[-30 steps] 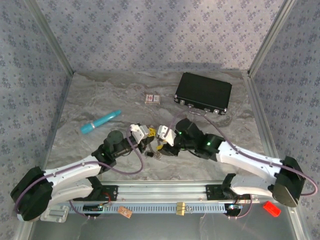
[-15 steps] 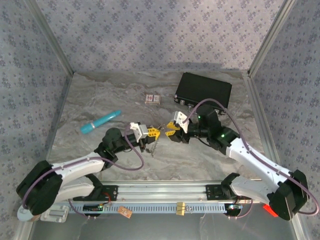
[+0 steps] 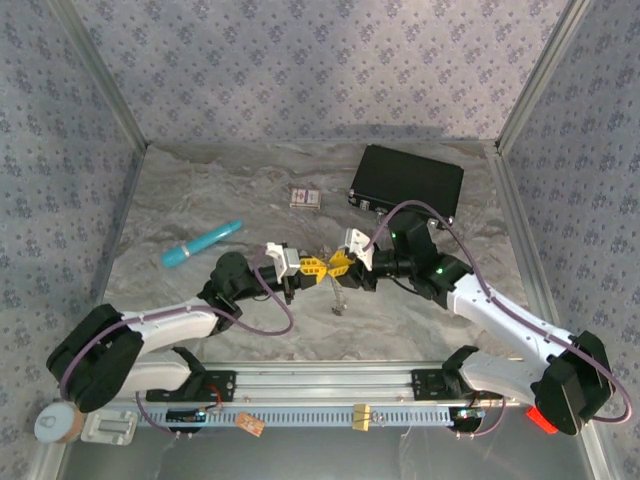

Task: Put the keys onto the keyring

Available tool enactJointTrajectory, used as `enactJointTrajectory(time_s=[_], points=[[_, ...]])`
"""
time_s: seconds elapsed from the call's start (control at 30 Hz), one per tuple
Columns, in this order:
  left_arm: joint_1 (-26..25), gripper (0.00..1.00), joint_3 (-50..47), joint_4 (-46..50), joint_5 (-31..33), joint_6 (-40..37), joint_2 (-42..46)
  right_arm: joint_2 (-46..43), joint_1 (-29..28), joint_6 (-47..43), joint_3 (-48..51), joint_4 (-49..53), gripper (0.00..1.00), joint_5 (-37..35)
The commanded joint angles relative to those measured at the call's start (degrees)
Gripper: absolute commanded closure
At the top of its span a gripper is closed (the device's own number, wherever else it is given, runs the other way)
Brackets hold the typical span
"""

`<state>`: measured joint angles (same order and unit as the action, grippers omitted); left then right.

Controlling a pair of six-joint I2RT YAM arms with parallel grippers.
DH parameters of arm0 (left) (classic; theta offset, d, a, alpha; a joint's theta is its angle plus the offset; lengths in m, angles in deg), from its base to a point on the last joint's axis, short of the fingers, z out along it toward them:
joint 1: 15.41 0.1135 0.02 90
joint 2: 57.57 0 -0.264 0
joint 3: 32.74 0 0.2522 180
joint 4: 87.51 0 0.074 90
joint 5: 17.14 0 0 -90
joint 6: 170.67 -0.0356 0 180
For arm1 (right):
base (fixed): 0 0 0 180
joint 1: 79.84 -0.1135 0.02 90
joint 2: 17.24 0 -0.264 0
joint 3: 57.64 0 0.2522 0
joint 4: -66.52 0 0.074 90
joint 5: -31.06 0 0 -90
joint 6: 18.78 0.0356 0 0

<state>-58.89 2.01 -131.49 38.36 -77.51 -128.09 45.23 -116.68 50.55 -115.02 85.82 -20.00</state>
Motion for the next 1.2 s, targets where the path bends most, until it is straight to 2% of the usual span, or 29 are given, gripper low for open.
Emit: enactJointTrajectory(time_s=[0.0, 0.27, 0.33, 0.4, 0.53, 0.63, 0.73, 0.9, 1.17], points=[[0.19, 1.0, 1.9, -5.35, -2.24, 1.16, 0.12, -0.41, 0.45, -0.77, 0.94, -0.52, 0.77, 2.06], [0.19, 1.0, 2.2, -5.26, -3.03, 2.03, -0.41, -0.31, 0.38, 0.27, 0.48, -2.27, 0.92, 4.6], [0.18, 1.0, 2.38, -4.51, -3.2, 2.12, -0.29, -0.28, 0.41, 0.16, 0.13, -2.08, 0.99, 4.83], [0.23, 1.0, 2.8, -2.62, -2.47, 2.1, 0.15, -0.23, 0.42, -0.09, -0.55, -0.87, 1.0, 4.54], [0.02, 0.72, 3.18, 4.07, 1.19, 0.31, 2.51, -0.1, -0.55, -2.86, -3.49, 6.3, 1.0, 0.85], [-0.56, 0.67, 3.77, 10.73, 2.84, -2.74, 4.71, 0.82, -1.65, -4.95, -6.08, 12.69, 1.0, -3.68], [-1.54, 0.66, 5.07, 17.88, 4.67, -6.49, 5.99, 2.04, -2.55, -6.64, -8.11, 17.13, 1.0, -6.87], [-2.13, 0.67, 6.52, 24.37, 5.18, -10.21, 6.8, 4.28, -4.63, -8.98, -11.39, 22.19, 1.0, -11.04], [-2.7, 0.69, 7.88, 31.59, 4.71, -14.26, 6.49, 6.14, -6.7, -10.57, -13.11, 24.35, 1.0, -12.48]])
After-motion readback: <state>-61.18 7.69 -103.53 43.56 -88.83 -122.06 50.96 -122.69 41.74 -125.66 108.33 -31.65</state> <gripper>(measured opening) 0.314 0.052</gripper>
